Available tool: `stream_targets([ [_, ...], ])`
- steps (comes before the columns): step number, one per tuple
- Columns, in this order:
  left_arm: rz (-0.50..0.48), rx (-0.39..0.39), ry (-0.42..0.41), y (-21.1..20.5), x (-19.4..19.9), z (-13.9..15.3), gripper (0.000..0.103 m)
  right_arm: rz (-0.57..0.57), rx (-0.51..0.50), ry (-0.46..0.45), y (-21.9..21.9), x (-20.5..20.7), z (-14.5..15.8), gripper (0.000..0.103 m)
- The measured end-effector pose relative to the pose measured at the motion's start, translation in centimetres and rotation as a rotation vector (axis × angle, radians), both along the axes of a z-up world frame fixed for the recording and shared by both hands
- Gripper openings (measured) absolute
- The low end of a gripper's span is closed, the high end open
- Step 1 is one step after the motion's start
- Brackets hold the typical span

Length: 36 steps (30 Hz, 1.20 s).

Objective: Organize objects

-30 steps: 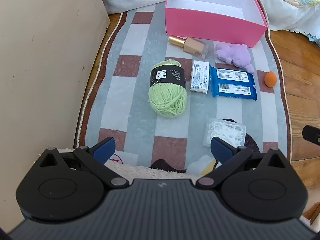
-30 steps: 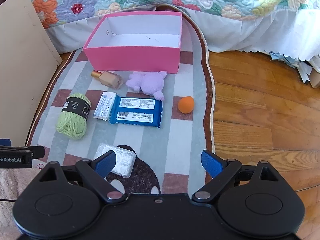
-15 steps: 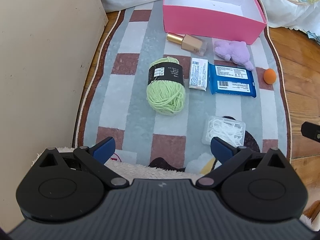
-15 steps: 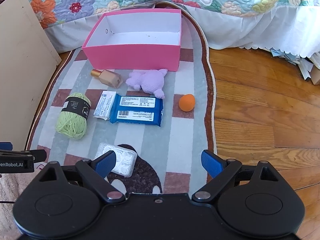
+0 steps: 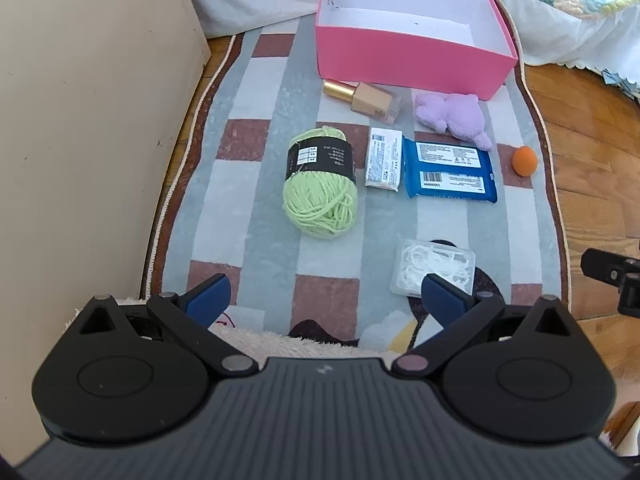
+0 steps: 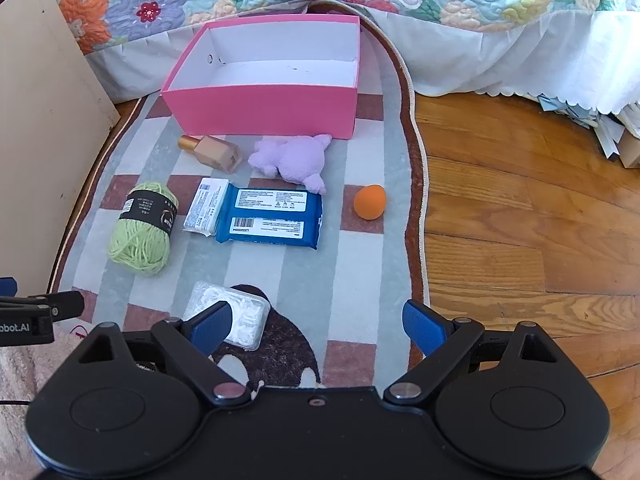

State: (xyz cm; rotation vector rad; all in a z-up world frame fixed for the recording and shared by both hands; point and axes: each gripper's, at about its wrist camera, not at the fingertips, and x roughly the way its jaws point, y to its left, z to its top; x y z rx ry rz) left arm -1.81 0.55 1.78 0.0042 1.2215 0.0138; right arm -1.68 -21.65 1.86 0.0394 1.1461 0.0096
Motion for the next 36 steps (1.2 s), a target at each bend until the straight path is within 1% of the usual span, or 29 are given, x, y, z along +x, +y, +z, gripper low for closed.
stream_targets([
  [7,0.001,0.012,0.005,-0.5,-0.4,0.1,0.103,0.033,0.008,0.006,0.6,-0.3,0.2,0.095],
  [18,0.023,0.024,0.012,-0.2,-0.5,0.1,0.103,0.041,0.009,0.005,0.9,-0.7,0.3,0.095],
  [27,0.037,0.004,0.013,0.0,-0.9,0.2,0.103,0.046,-0.005,0.021,1.1,-1.0,0.3,0.095],
  [36,0.033,0.027,0.018,0.3,-1.5,0.0,0.103,0.06,-0.011,0.028,1.3,-1.4,0.5,0.095],
])
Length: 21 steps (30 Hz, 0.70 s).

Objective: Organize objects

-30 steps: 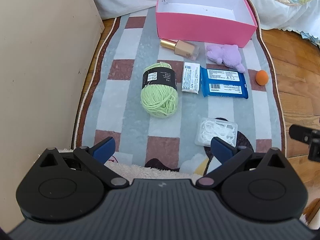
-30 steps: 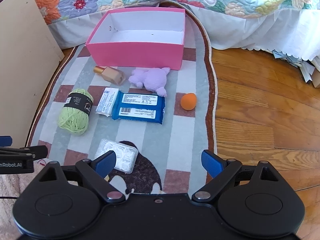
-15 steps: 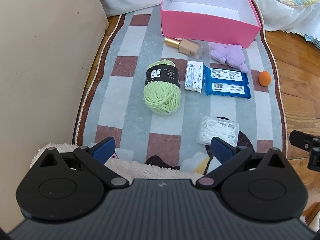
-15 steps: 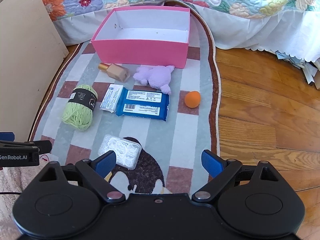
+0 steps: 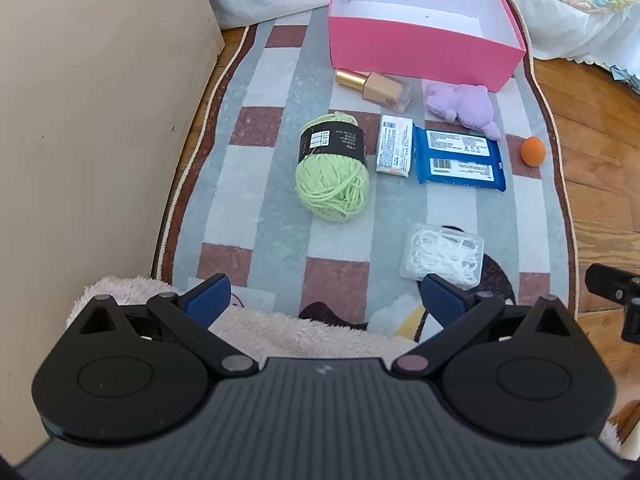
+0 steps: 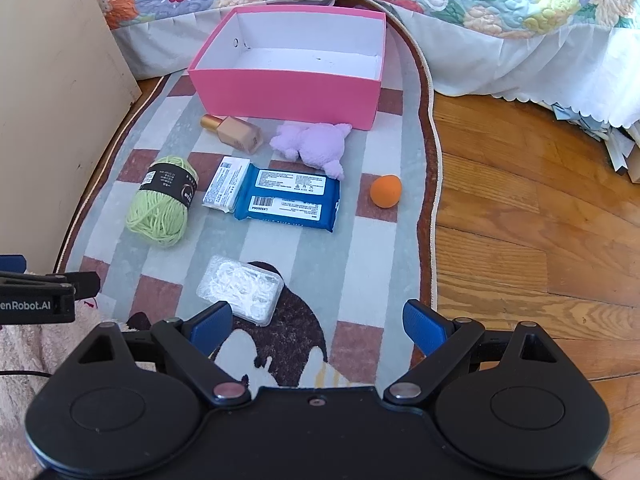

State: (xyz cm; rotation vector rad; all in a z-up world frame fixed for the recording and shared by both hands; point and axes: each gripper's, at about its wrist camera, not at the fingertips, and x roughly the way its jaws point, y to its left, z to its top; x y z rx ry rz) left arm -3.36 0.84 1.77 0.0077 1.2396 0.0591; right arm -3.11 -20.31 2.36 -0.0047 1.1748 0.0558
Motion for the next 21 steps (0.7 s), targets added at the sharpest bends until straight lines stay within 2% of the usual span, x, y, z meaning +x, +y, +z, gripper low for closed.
stream_targets([
  [9,0.004,-0.003,-0.003,0.33,-0.49,0.0,0.103,0.003,-0.005,0.003,0.15,-0.24,0.02,0.095],
  [13,0.007,-0.039,-0.008,0.59,-0.72,0.24,0.103,0.006,-0.008,0.0,0.26,-0.3,0.04,0.095],
  [21,0.021,-0.056,-0.008,0.77,-0.76,0.15,0.103,0.017,-0.01,-0.003,0.32,-0.55,0.11,0.095],
])
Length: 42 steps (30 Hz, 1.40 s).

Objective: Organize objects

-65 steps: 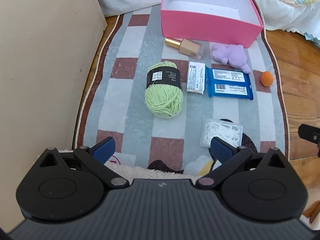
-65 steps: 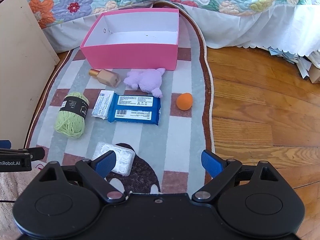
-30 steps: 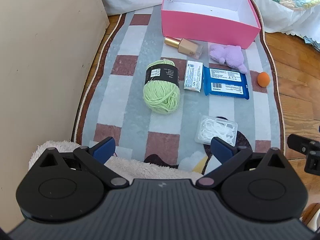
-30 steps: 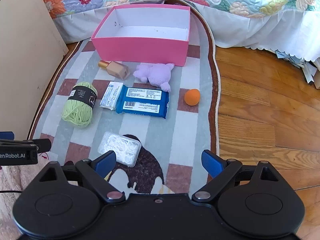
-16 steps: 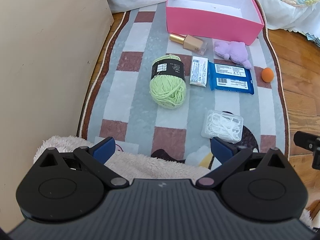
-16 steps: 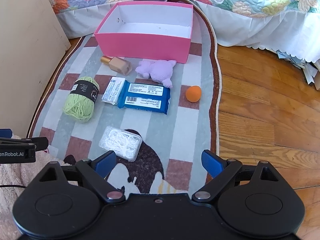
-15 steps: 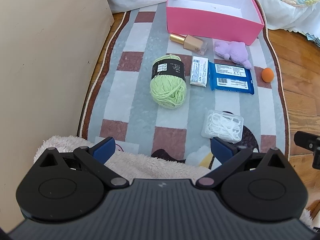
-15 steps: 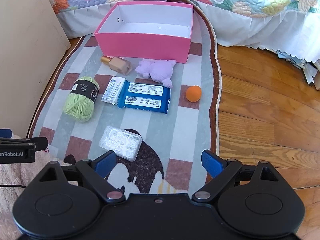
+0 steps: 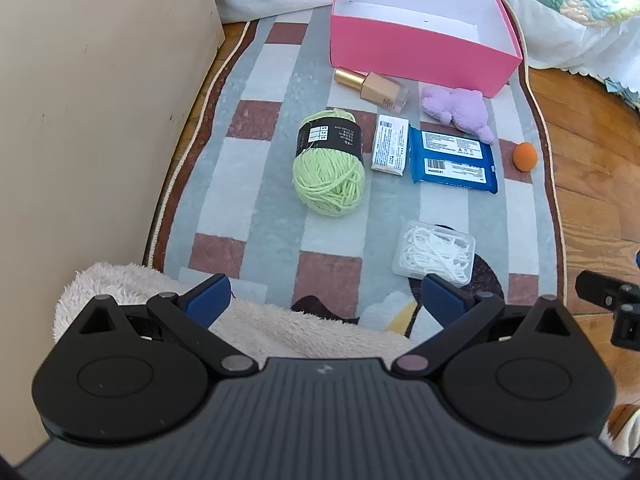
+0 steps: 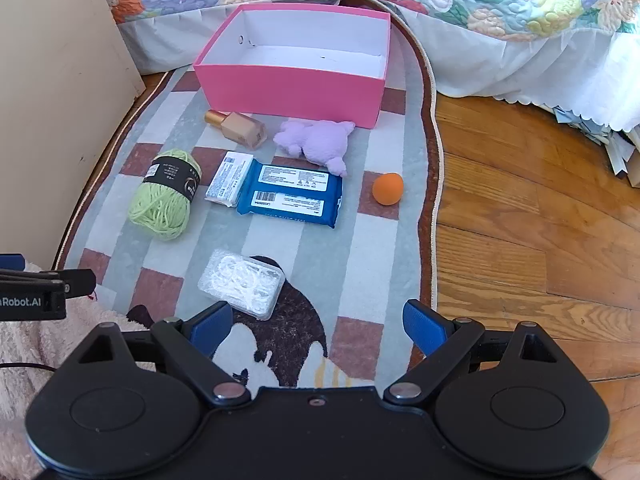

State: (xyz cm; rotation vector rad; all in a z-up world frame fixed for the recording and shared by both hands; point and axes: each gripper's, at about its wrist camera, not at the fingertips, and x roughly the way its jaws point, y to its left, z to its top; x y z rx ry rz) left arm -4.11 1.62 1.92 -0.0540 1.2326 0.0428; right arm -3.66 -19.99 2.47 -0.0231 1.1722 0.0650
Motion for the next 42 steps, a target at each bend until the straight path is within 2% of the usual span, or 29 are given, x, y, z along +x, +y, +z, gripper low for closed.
stream_targets([
  [7,-0.016,-0.004,-0.008,0.1,-0.2,0.2,0.103,-0.004,0.002,0.003,-0.1,-0.1,0.0,0.095],
  [11,-0.04,0.024,-0.027,-0.4,-0.6,0.6,0.103,-0.004,0.002,0.003,-0.1,-0.2,0.0,0.095],
  [23,-0.038,-0.019,-0.02,-0.3,-0.5,0.7,0.103,0.006,0.004,0.004,0.0,-0.2,0.0,0.095],
  [26,-0.053,-0.034,-0.023,-0.1,0.2,0.7,0.103,0.068,0.064,-0.005,-0.1,-0.2,0.1,0.095],
  [29,-0.133,-0.028,-0.025,-0.4,1.3,0.5,0.103,0.155,0.146,-0.038,-0.5,-0.2,-0.1,0.095],
  [33,-0.239,0.06,-0.024,-1.9,2.9,-0.7,0.103,0.274,0.201,-0.07,-0.2,0.0,-1.6,0.095],
  [35,-0.28,0.055,-0.02,-2.5,3.8,-1.5,0.103,0.287,0.249,-0.06,-0.3,0.6,-2.8,0.095],
  [38,-0.322,0.008,0.017,-3.7,5.3,-3.2,0.103,0.3,0.292,-0.034,-0.6,1.8,-4.8,0.095],
  [42,-0.333,-0.011,0.068,-5.4,7.0,-5.7,0.103,0.277,0.344,0.026,-1.0,3.7,-7.4,0.095],
])
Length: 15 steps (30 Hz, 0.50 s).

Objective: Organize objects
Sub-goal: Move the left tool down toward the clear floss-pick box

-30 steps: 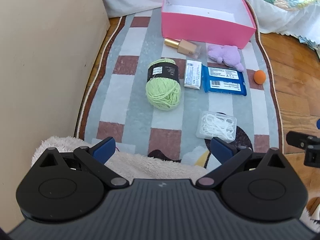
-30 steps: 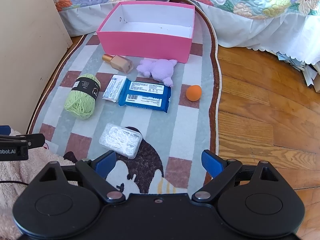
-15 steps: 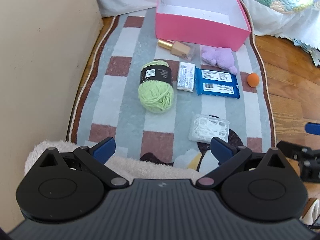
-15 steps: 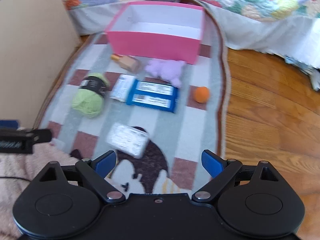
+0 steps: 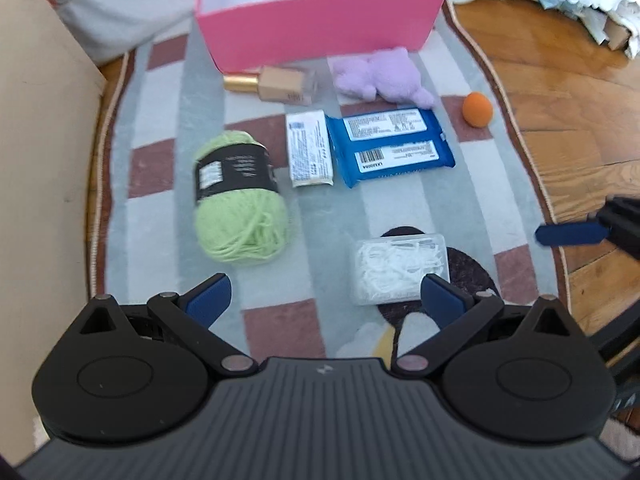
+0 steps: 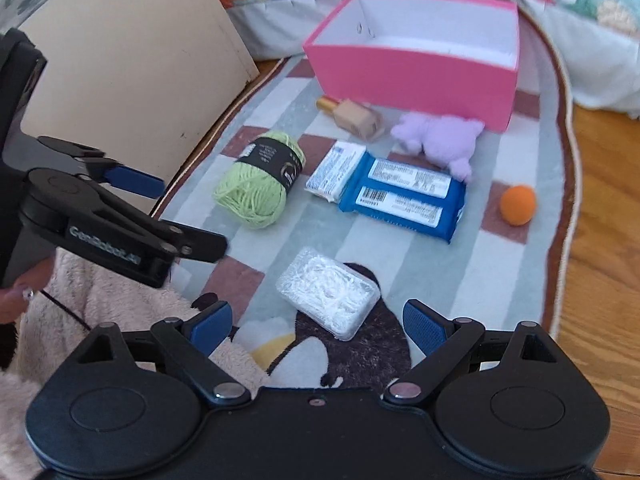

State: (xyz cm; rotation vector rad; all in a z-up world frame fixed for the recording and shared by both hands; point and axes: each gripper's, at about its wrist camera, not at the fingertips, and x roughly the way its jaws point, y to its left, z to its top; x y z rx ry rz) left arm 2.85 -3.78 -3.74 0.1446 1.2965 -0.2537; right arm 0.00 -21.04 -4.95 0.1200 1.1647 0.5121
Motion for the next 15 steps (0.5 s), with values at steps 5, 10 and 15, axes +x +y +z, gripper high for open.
stream_targets([
  [5,0.02,-0.031,0.082,-1.2,1.7,-3.1,0.101,-0.014,0.038,0.136,0.6,1.3,-3.6,0.095],
  [10,0.038,-0.083,0.111,-1.7,2.4,-5.8,0.098,-0.027,0.042,0.207,1.9,2.2,-6.8,0.095],
  [15,0.074,-0.159,0.097,-1.5,2.7,-7.6,0.089,-0.051,0.061,0.258,3.1,2.9,-8.5,0.095],
])
